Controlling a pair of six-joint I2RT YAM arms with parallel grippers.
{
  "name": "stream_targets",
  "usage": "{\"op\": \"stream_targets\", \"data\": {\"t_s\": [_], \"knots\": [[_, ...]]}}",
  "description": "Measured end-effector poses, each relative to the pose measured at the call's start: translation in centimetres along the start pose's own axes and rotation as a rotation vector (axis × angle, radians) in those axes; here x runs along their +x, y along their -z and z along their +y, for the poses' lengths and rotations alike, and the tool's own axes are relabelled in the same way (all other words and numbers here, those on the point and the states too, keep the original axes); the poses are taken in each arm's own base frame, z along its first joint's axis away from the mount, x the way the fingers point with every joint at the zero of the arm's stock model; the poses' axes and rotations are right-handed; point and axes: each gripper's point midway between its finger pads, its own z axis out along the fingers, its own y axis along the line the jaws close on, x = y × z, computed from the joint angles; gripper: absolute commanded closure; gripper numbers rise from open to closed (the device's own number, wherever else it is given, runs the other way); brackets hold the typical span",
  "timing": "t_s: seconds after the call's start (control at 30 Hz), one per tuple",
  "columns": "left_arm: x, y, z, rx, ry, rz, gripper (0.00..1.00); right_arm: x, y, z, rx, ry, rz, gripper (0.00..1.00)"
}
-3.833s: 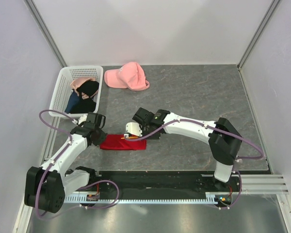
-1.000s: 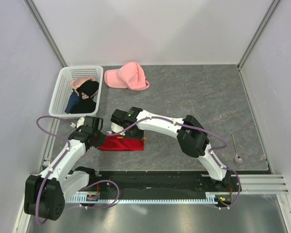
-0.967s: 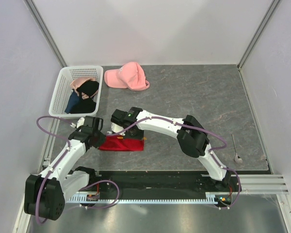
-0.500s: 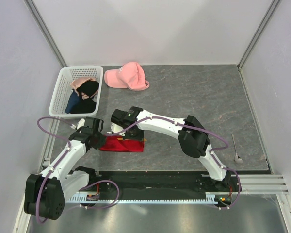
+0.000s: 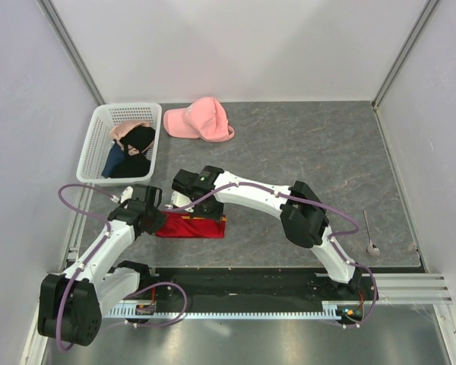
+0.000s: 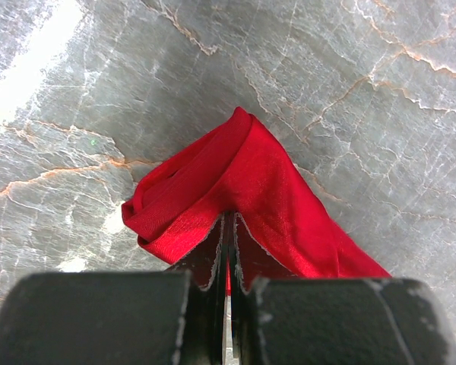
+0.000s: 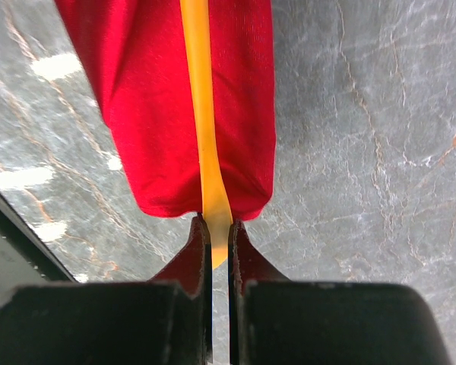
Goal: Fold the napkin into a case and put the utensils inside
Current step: Insert the knife into the folded napkin.
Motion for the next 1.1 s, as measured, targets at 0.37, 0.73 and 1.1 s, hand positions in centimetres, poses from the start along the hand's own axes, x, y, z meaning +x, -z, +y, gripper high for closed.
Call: {"op": "stream_targets", "data": {"t_s": [0.37, 0.73, 1.1], "knots": [[-0.1, 0.3, -0.3, 0.017, 0.003, -0.004, 0.98, 1.2, -0.4, -0.1, 0.019, 0.005, 0.041, 1.0], [-0.1, 0.3, -0.3, 0.022, 0.003, -0.005, 0.98, 3.6, 0.0, 0.8, 0.002, -0.001, 0.077, 1.0], [0.1, 0.4, -0.5, 0.031, 0.003, 0.01, 0.98, 2.5, 0.1, 2.4, -0.069, -0.068, 0.021, 1.0]]}}
